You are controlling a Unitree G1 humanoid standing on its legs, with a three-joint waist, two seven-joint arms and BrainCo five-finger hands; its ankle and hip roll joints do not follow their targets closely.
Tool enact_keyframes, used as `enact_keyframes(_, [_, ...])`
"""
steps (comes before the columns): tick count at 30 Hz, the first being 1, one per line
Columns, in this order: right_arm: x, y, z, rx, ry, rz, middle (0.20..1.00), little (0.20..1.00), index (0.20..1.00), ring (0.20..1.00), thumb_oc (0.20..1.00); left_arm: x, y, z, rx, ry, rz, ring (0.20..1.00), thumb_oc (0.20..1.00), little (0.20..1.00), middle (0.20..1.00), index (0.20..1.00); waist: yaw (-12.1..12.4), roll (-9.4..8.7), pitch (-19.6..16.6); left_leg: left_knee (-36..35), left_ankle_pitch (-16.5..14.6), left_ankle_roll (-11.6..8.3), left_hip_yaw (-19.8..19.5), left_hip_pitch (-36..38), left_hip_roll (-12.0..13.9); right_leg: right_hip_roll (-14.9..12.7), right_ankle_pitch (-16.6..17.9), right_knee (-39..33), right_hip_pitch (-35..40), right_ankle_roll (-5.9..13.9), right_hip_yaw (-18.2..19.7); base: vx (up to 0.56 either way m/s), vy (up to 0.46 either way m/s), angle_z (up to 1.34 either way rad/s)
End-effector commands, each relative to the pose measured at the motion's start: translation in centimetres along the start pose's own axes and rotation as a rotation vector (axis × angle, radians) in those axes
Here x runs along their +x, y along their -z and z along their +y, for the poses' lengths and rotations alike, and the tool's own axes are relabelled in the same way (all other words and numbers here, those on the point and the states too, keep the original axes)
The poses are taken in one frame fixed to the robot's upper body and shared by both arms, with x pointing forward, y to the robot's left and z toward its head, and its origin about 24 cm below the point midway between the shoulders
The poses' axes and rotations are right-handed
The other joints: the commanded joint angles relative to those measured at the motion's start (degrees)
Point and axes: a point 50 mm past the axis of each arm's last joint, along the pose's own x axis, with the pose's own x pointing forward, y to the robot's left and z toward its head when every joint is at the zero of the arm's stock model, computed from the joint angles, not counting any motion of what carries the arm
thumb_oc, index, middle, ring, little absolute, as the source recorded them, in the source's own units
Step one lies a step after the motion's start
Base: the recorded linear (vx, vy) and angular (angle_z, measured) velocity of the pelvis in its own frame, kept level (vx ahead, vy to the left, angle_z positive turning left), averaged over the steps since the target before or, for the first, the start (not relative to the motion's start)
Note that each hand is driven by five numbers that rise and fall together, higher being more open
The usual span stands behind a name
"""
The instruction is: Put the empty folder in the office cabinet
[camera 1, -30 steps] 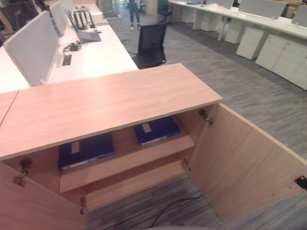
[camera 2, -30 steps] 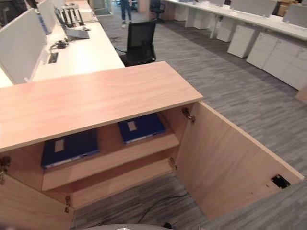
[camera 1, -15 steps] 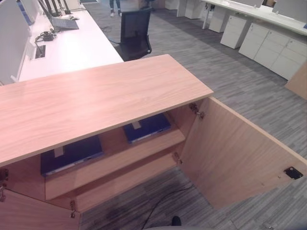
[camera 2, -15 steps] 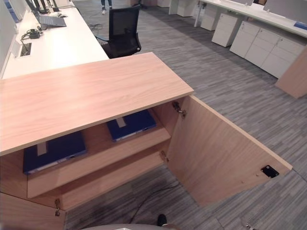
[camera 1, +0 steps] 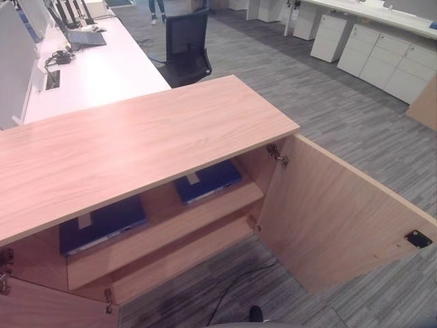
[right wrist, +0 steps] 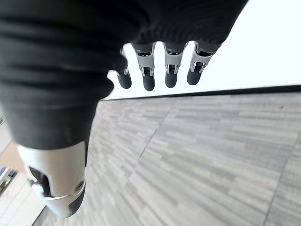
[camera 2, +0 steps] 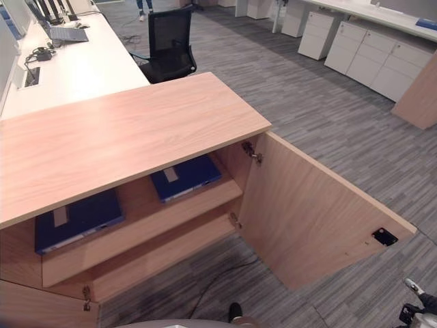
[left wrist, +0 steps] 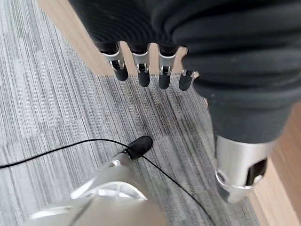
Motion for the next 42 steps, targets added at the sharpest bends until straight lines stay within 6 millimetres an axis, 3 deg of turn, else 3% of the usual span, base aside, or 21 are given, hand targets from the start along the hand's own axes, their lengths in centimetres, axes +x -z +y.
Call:
enact_keyframes(1, [0.1, 0.5, -0.6, 0.082, 0.062, 0.015, 1.0, 1.0, 1.0, 1.0, 1.0, 0.0, 0.1, 0.3, -0.047, -0.014, 0.013, 1.0, 1.0, 1.0, 1.0, 1.0, -2.21, -3.11, 0.74, 5.49, -2.05, -2.19, -4.72, -1.41, 4.47, -2.44, -4.06, 2.1, 2.63, 5.03, -0.65, 0.07, -0.163, -0.04])
enact_keyframes(3, [0.0, 0.8, -0.1, 0.073, 0.047, 0.023, 1.0, 1.0, 1.0, 1.0, 1.0, 0.0, -0.6, 0.3, -0.104, -0.009, -0.009, 1.0, 1.0, 1.0, 1.0, 1.0, -2.37, -3.78, 2.13, 12.83, -3.98, -2.31, -6.48, -3.28, 5.85, -1.33, -5.08, 3.3, 2.64, 3.82, 1.34, -0.01, -0.139, -0.26])
enact_keyframes(4, [-0.1, 0.7, 0.4, 0.071, 0.041, 0.023, 1.0, 1.0, 1.0, 1.0, 1.0, 0.0, -1.3, 0.3, -0.154, -0.003, -0.038, 1.0, 1.0, 1.0, 1.0, 1.0, -1.7, -3.92, 3.03, 15.75, -3.63, -2.13, -9.98, -4.5, 5.52, -0.84, -5.13, 3.98, 2.12, 3.32, 2.82, -0.11, -0.094, -1.27])
enact_keyframes(5, [-0.2, 1.0, 1.3, 0.074, 0.024, 0.033, 1.0, 1.0, 1.0, 1.0, 1.0, -0.1, -2.1, 0.3, -0.212, -0.003, -0.057, 1.0, 1.0, 1.0, 1.0, 1.0, -0.41, -4.73, 3.63, 17.81, -5.84, -0.54, -18.57, -7.83, 1.73, -0.93, -4.68, 4.13, 1.1, 2.93, 4.95, 0.0, 0.051, -1.91])
enact_keyframes(6, [-0.4, 1.0, 2.1, 0.061, 0.002, 0.028, 1.0, 1.0, 1.0, 1.0, 1.0, 0.0, -1.5, -0.3, -0.233, 0.009, -0.03, 1.0, 1.0, 1.0, 1.0, 1.0, 1.23, -4.43, 3.84, 14.62, -8.09, 0.46, -28.62, -9.13, -4.92, -0.16, -4.22, 4.12, 0.27, 3.21, 8.44, 0.02, 0.163, -1.98])
enact_keyframes(7, [-0.7, 0.7, 2.9, 0.053, -0.02, 0.003, 1.0, 1.0, 1.0, 1.0, 1.0, 0.0, -1.3, -0.3, -0.274, 0.005, -0.019, 1.0, 1.0, 1.0, 1.0, 1.0, 1.7, -3.46, 3.94, 10.79, -8.14, 1.76, -33.82, -8.42, -7.9, 0.87, -4.34, 5.05, -0.59, 3.13, 10.89, 0.05, 0.308, -1.88])
enact_keyframes(10, [-1.2, 2.4, 3.8, -0.006, -0.063, 0.039, 1.0, 1.0, 1.0, 1.0, 1.0, 0.0, -1.1, 0.7, -0.241, -0.022, -0.018, 1.0, 1.0, 1.0, 1.0, 1.0, 0.25, -1.35, 2.99, 2.69, -5.62, 3.69, -28.66, -4.41, -9.05, -0.79, -2.75, 5.52, -3.78, 5.85, 14.36, -0.03, 0.392, -1.78])
enact_keyframes(15, [-2.0, 3.4, 5.5, -0.062, -0.13, 0.043, 1.0, 1.0, 1.0, 1.0, 1.0, -0.1, -1.8, 2.2, -0.2, -0.063, -0.042, 1.0, 1.0, 1.0, 1.0, 1.0, -0.25, -1.34, 5.16, 0.04, -5.23, 5.45, -23.55, -2.9, -11.57, -3.12, -0.72, 8.33, -8.01, 8.65, 15.91, -0.15, 0.289, -0.91])
enact_keyframes(17, [-2.4, 2.2, 6.9, -0.078, -0.178, -0.013, 1.0, 1.0, 1.0, 1.0, 1.0, -0.2, -1.5, 2.9, -0.205, -0.084, -0.034, 1.0, 1.0, 1.0, 1.0, 1.0, 1.42, -0.94, 6.92, 0.04, -4.62, 5.56, -21.17, -3.21, -10.49, -6.02, -2.26, 12.53, -8.16, 7.15, 7.82, -0.2, 0.061, -0.46])
enact_keyframes(19, [-2.3, 1.8, 6.7, -0.066, -0.172, -0.025, 1.0, 1.0, 1.0, 1.0, 1.0, -0.2, -1.9, 3.3, -0.207, -0.088, -0.049, 1.0, 1.0, 1.0, 1.0, 1.0, 1.81, -0.94, 6.93, 0.04, -4.39, 5.6, -21.21, -3.44, -10.29, -6.76, -3.16, 13.92, -6.93, 6.84, 6.77, -0.09, -0.002, -0.51])
enact_keyframes(22, [-1.9, -0.6, 6.3, -0.076, -0.158, -0.106, 1.0, 1.0, 1.0, 1.0, 1.0, -0.1, -0.9, 3.0, -0.225, -0.078, -0.033, 1.0, 1.0, 1.0, 1.0, 1.0, 3.6, -2.61, 4.08, 0.04, -4.64, 5.33, -20.11, -3.85, -10.73, -6.4, -1.34, 6.0, -3.49, 7.44, 4.96, 0.04, -0.085, -0.08])
enact_keyframes(23, [-1.9, -0.6, 6.3, -0.076, -0.158, -0.106, 1.0, 1.0, 1.0, 1.0, 1.0, -0.1, -0.9, 3.0, -0.225, -0.078, -0.033, 1.0, 1.0, 1.0, 1.0, 1.0, 3.61, -2.6, 4.08, 0.04, -4.65, 5.33, -20.1, -3.84, -10.72, -6.39, -1.3, 5.93, -3.46, 7.44, 4.96, 0.09, -0.075, -0.15])
enact_keyframes(31, [-2.1, -8.6, 5.1, -0.189, -0.161, -0.399, 1.0, 1.0, 1.0, 1.0, 1.0, 0.0, -0.3, 1.5, -0.176, -0.03, -0.024, 1.0, 1.0, 1.0, 1.0, 1.0, 4.65, -3.55, 2.85, 0.04, -4.93, 4.32, -21.41, -2.71, -9.09, -5.07, -1.11, 2.52, -0.13, 6.81, 3.86, 0.04, -0.089, 0.08])
enact_keyframes(32, [-2.1, -8.6, 5.1, -0.189, -0.161, -0.399, 1.0, 1.0, 1.0, 1.0, 1.0, 0.0, -0.3, 1.5, -0.176, -0.03, -0.024, 1.0, 1.0, 1.0, 1.0, 1.0, 4.64, -3.55, 2.87, 0.04, -4.93, 4.32, -21.42, -2.7, -9.08, -5.07, -1.1, 2.51, -0.1, 6.81, 3.85, 0.02, -0.079, 0.1])
enact_keyframes(33, [-2.4, -10.2, 5.0, -0.196, -0.161, -0.456, 1.0, 1.0, 1.0, 1.0, 1.0, 0.0, -0.4, 1.5, -0.17, -0.031, -0.028, 1.0, 1.0, 1.0, 1.0, 1.0, 4.9, -3.69, 2.82, 0.04, -4.87, 4.11, -21.61, -2.65, -8.79, -4.78, -1.31, 2.15, 0.25, 6.61, 3.72, 0.01, -0.052, 0.07])
enact_keyframes(35, [-2.4, -10.8, 4.8, -0.205, -0.16, -0.477, 1.0, 1.0, 1.0, 1.0, 1.0, 0.0, -0.3, 1.5, -0.169, -0.031, -0.027, 1.0, 1.0, 1.0, 1.0, 1.0, 5.03, -3.71, 2.76, 0.04, -4.84, 3.96, -21.77, -2.57, -8.61, -4.61, -1.38, 1.85, 0.56, 6.51, 3.53, 0.02, -0.081, 0.06])
enact_keyframes(36, [-2.7, -12.3, 4.6, -0.228, -0.163, -0.525, 1.0, 1.0, 1.0, 1.0, 1.0, 0.0, 0.0, 1.6, -0.167, -0.033, -0.019, 1.0, 1.0, 1.0, 1.0, 1.0, 5.39, -3.77, 2.66, 0.04, -4.77, 3.67, -21.92, -2.51, -8.26, -4.37, -1.57, 1.39, 1.07, 6.33, 3.3, 0.02, -0.082, 0.06])
enact_keyframes(37, [-2.7, -12.3, 4.6, -0.228, -0.163, -0.525, 1.0, 1.0, 1.0, 1.0, 1.0, 0.0, 0.0, 1.6, -0.167, -0.033, -0.019, 1.0, 1.0, 1.0, 1.0, 1.0, 5.38, -3.77, 2.67, 0.04, -4.77, 3.67, -21.93, -2.51, -8.25, -4.37, -1.56, 1.38, 1.09, 6.33, 3.29, 0.02, -0.102, 0.11])
enact_keyframes(38, [-3.1, -13.7, 4.4, -0.257, -0.164, -0.577, 1.0, 1.0, 1.0, 1.0, 1.0, 0.0, 0.5, 1.7, -0.165, -0.036, -0.006, 1.0, 1.0, 1.0, 1.0, 1.0, 5.82, -3.8, 2.65, 0.04, -4.65, 3.49, -22.09, -2.49, -8.03, -4.07, -1.7, 1.0, 1.44, 6.17, 3.24, 0.02, -0.075, 0.12])
enact_keyframes(42, [-3.7, -15.9, 4.3, -0.277, -0.17, -0.647, 1.0, 1.0, 1.0, 1.0, 1.0, -0.1, 1.7, 2.0, -0.154, -0.042, 0.028, 1.0, 1.0, 1.0, 1.0, 1.0, 6.86, -3.72, 2.5, 0.04, -4.32, 3.04, -22.53, -2.57, -7.35, -3.5, -2.24, 0.4, 2.05, 5.82, 2.88, 0.02, -0.083, 0.06])
